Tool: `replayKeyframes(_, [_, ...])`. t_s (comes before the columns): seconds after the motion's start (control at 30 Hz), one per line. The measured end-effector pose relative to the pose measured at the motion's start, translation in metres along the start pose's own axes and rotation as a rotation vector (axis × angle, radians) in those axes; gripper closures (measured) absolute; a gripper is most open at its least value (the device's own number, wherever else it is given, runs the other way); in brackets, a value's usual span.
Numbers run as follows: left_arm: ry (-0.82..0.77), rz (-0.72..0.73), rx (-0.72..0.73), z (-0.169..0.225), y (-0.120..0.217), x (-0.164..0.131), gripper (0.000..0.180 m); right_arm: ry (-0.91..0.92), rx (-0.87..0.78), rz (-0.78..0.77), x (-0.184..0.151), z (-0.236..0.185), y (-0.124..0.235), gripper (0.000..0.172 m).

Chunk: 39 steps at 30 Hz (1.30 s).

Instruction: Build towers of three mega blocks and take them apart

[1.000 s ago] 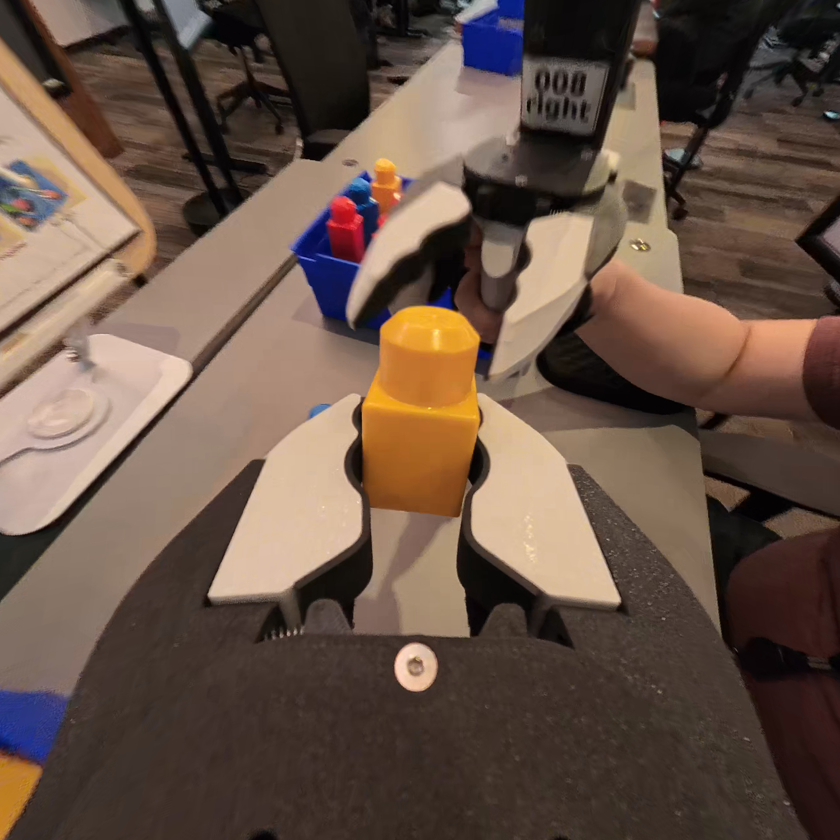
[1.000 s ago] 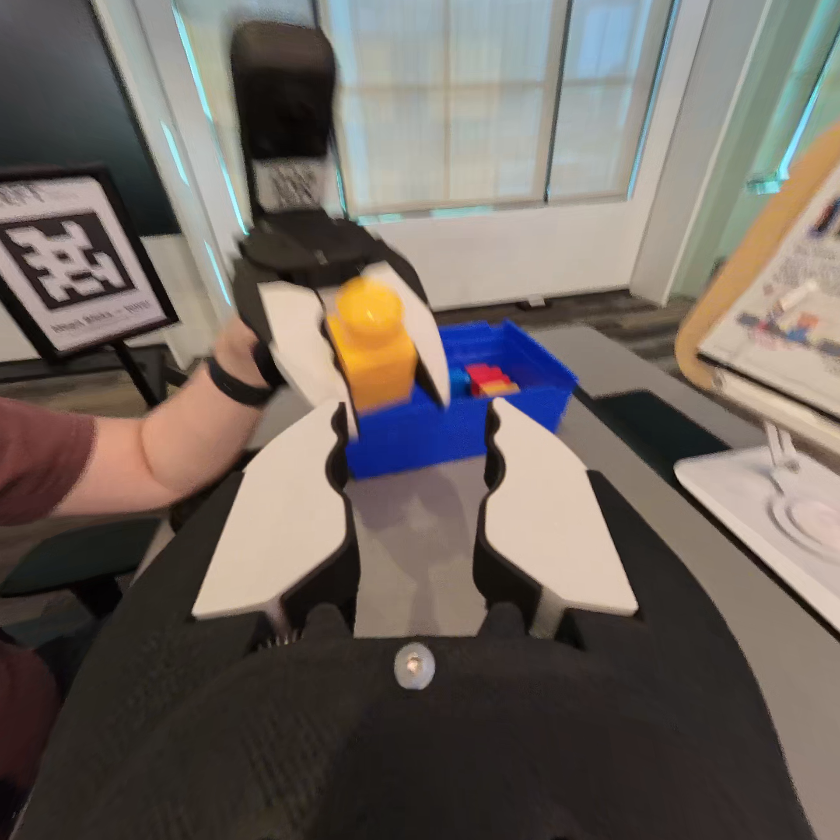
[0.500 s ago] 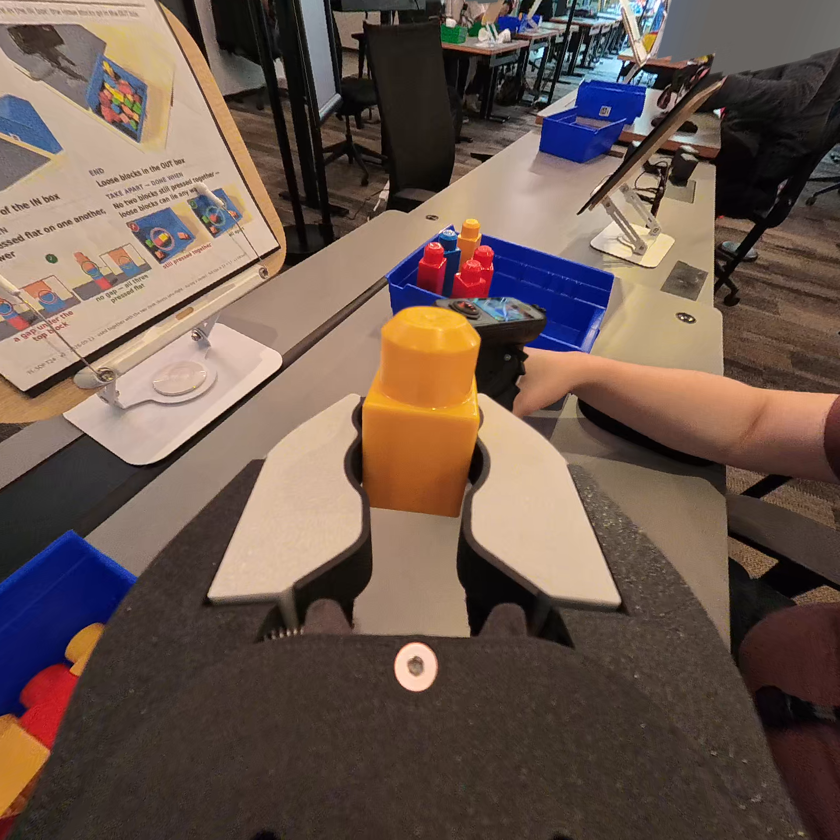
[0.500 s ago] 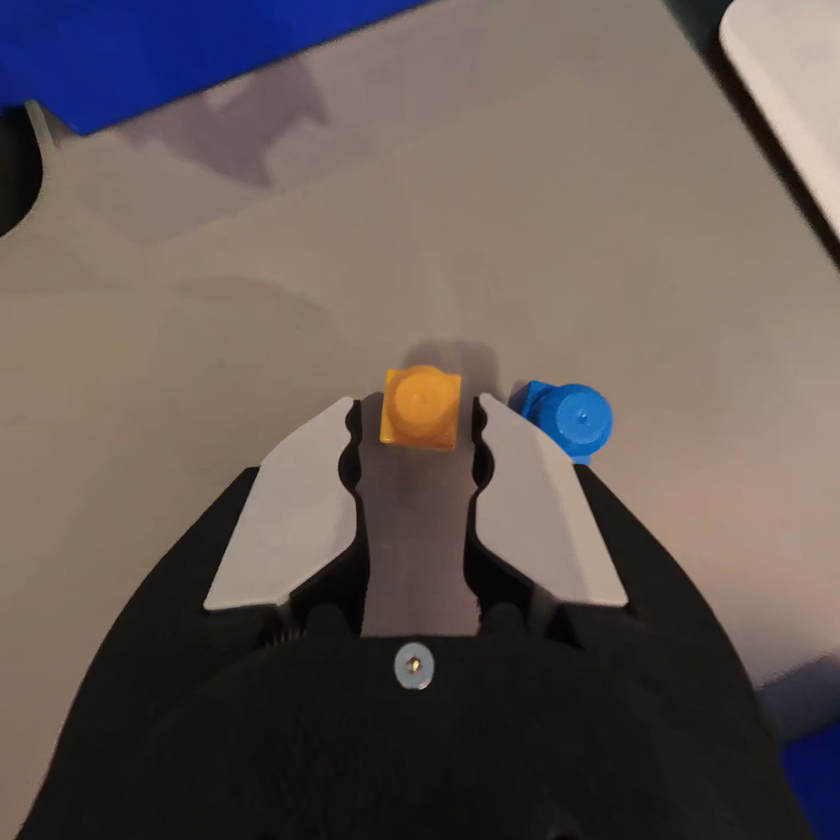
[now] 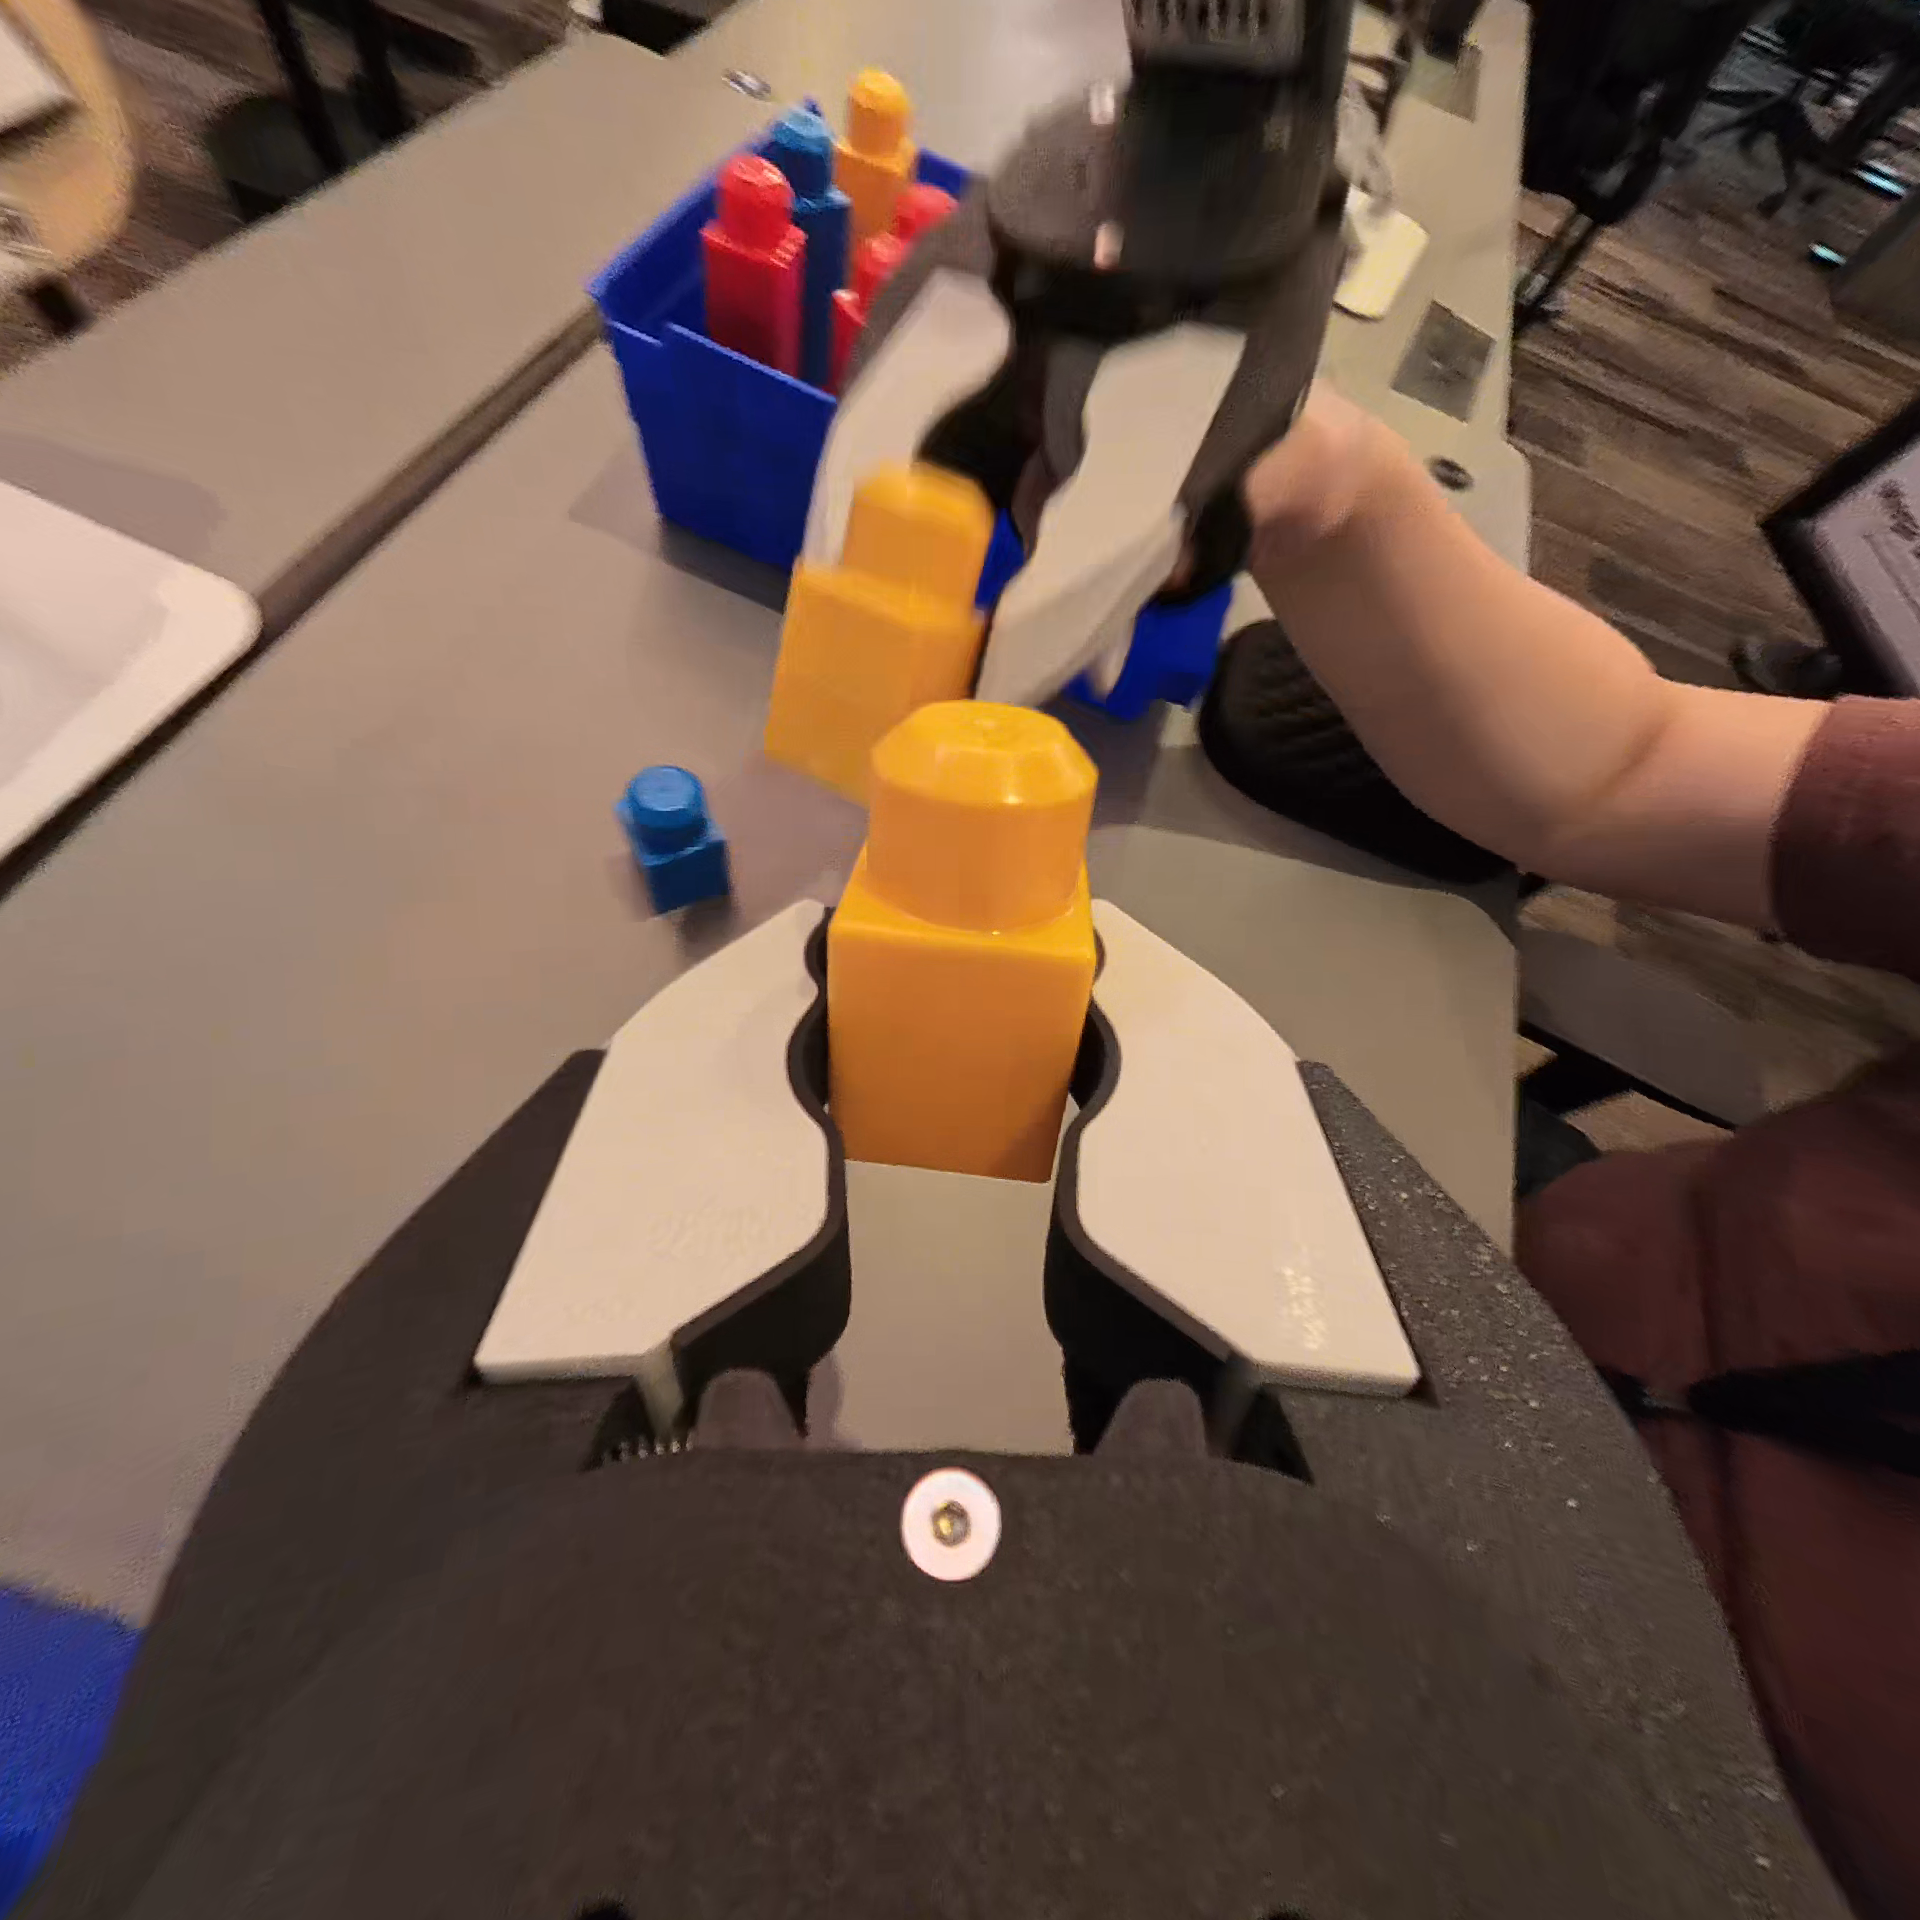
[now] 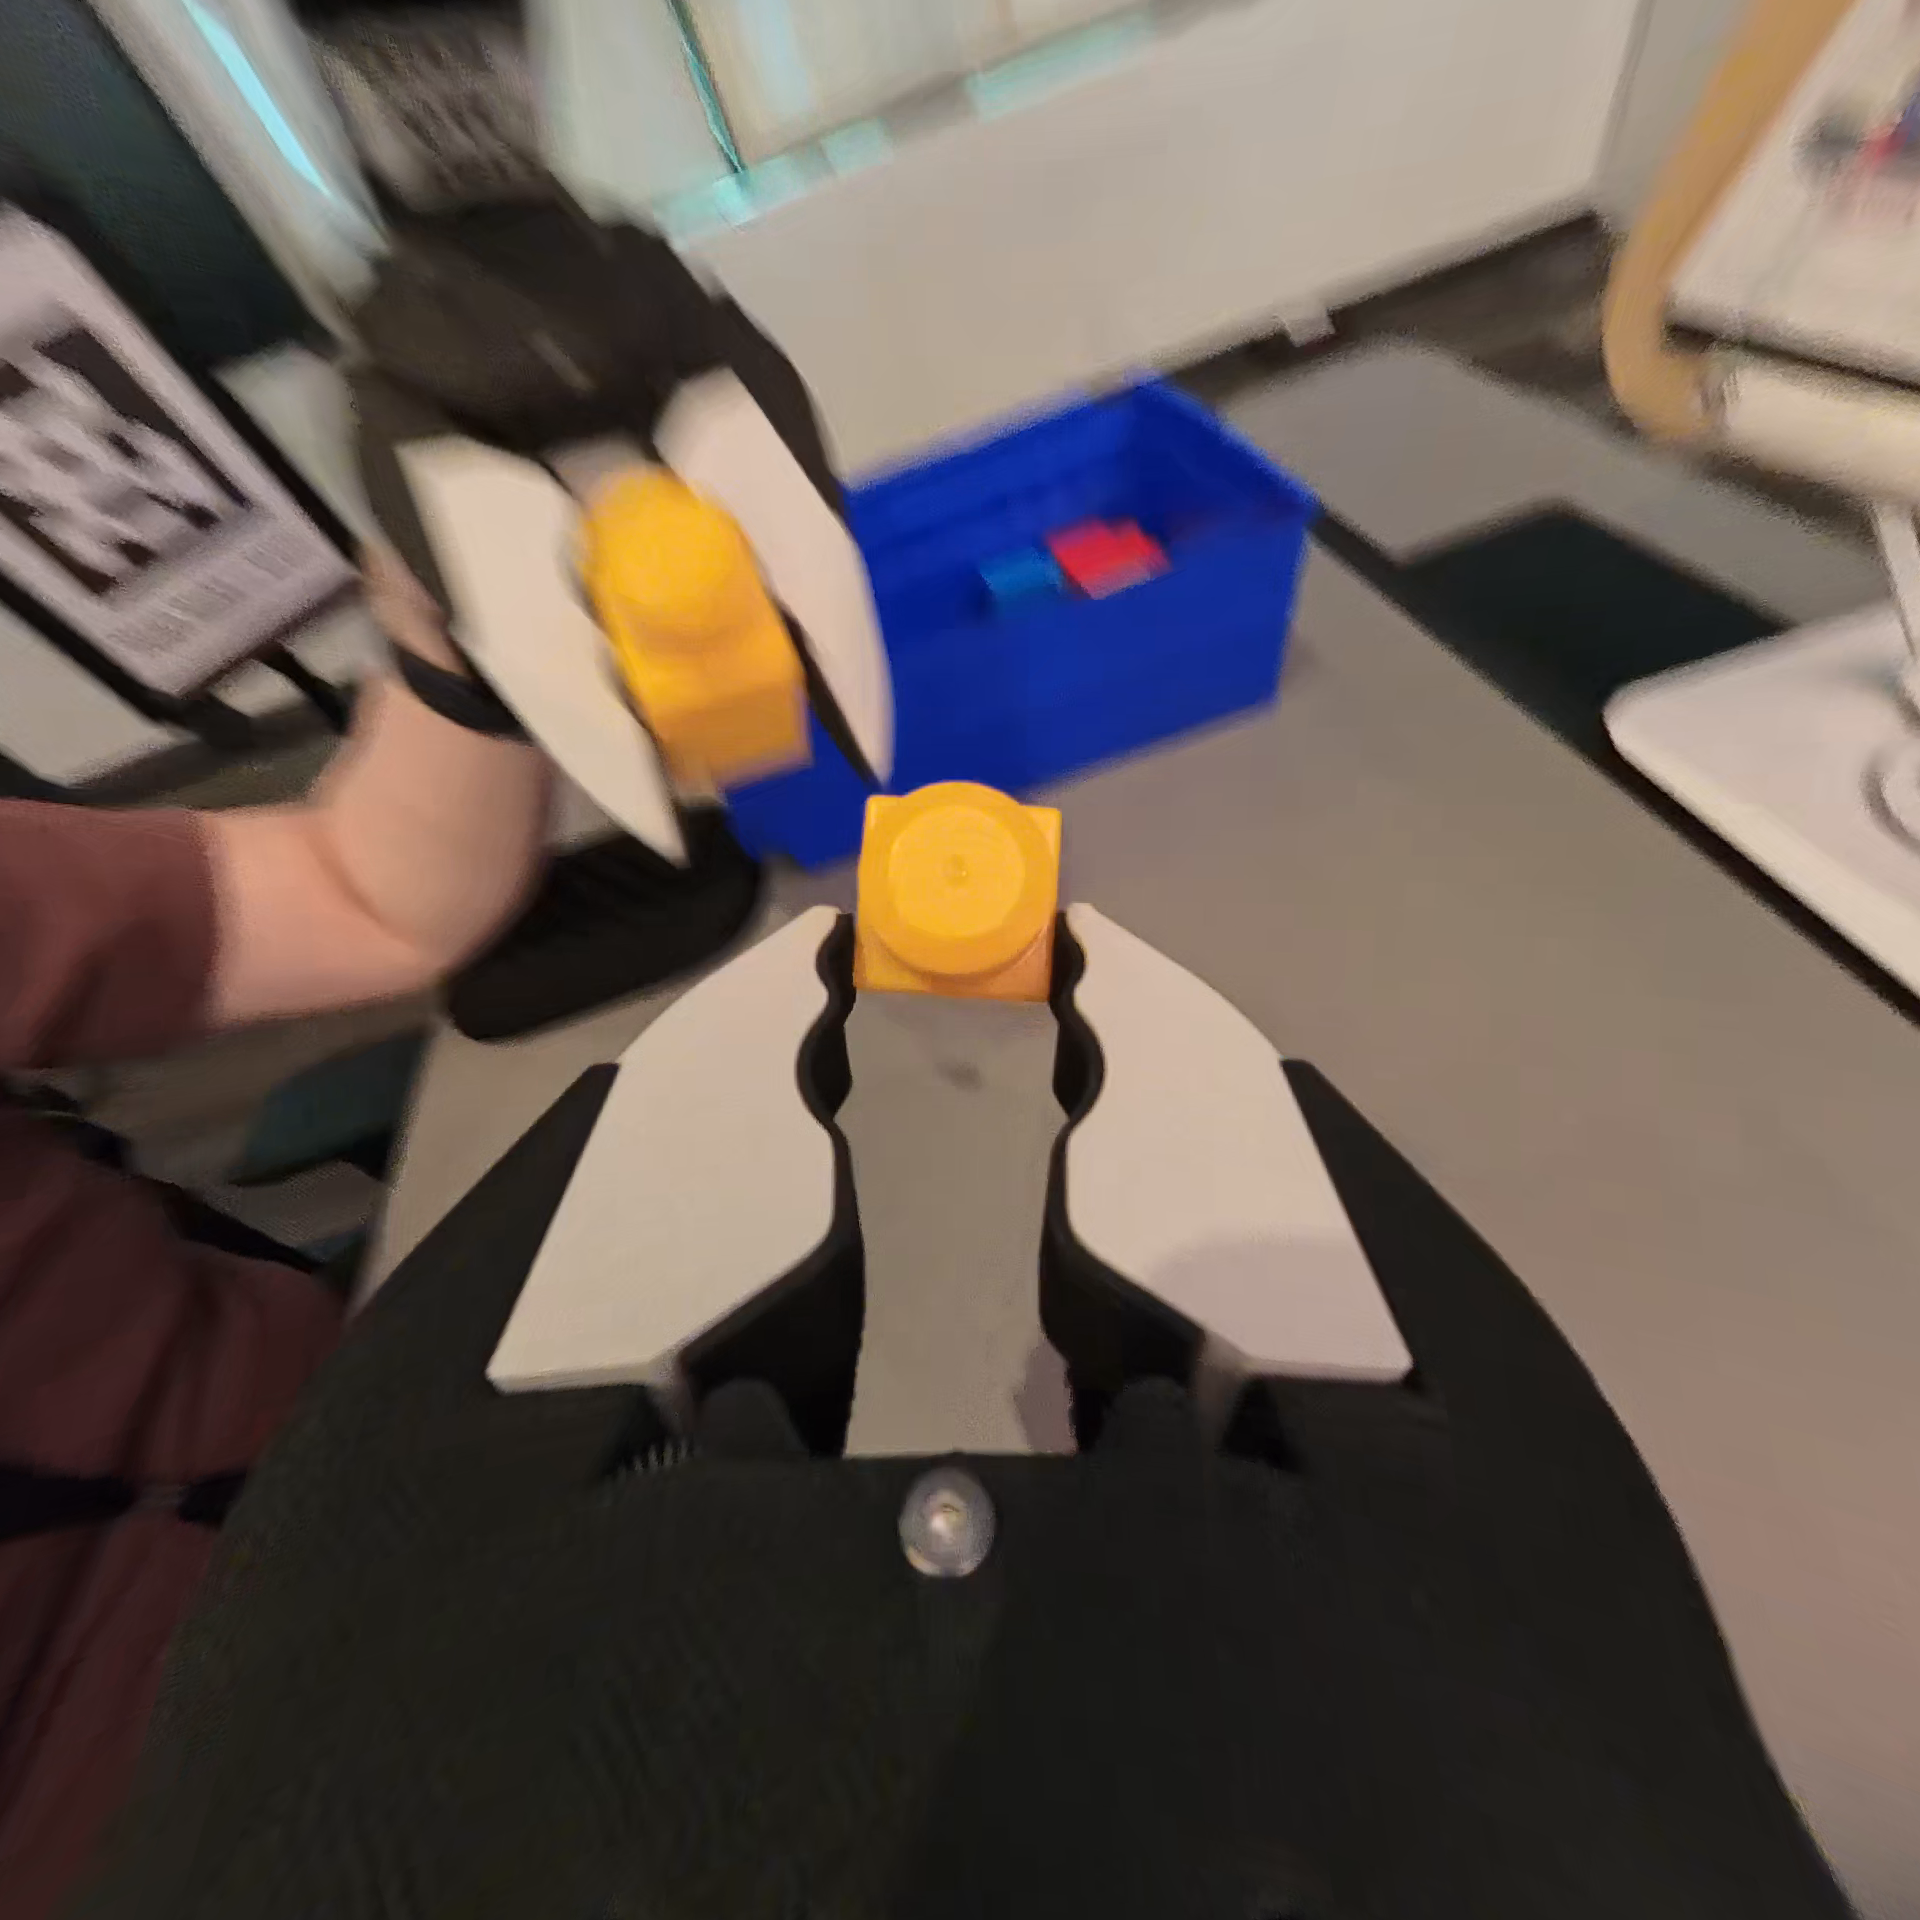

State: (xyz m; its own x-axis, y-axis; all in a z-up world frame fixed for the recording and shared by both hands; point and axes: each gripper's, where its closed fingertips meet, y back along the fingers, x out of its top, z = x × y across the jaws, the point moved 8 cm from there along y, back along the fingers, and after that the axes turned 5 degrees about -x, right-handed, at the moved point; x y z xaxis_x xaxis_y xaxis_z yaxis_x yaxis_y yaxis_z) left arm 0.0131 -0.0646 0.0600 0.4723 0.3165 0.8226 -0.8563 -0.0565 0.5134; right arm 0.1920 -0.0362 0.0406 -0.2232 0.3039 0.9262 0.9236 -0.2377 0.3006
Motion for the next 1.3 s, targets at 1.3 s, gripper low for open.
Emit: replayKeyframes(1.3, [-0.03,0.043,-0.251,0.038,-0.04,0.011,0.14,-0.043,0.308,0.212,0.032,-0.059,-0.004,0.134])
